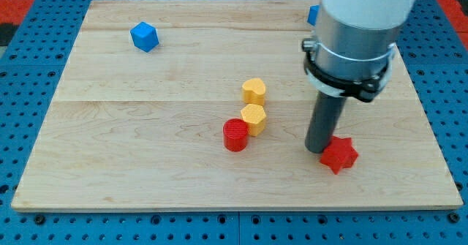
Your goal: Move the red circle along with yellow hexagon towards green star
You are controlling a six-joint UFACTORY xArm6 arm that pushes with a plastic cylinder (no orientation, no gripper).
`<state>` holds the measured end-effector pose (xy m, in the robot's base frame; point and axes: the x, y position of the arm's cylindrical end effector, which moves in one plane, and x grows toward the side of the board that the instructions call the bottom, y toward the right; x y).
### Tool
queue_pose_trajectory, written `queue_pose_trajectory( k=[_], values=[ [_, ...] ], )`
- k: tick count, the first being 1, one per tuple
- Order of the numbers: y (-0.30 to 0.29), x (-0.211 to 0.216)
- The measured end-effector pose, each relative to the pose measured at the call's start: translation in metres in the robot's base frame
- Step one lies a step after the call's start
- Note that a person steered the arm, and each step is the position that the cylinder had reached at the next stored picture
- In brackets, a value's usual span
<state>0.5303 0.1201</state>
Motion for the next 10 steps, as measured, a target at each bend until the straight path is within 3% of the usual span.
queue_pose_trajectory(
  k=[2,6,10],
  values=[
    [0.015,0.007],
    [-0.159,0.012],
    [-0.142,-0.042]
  ],
)
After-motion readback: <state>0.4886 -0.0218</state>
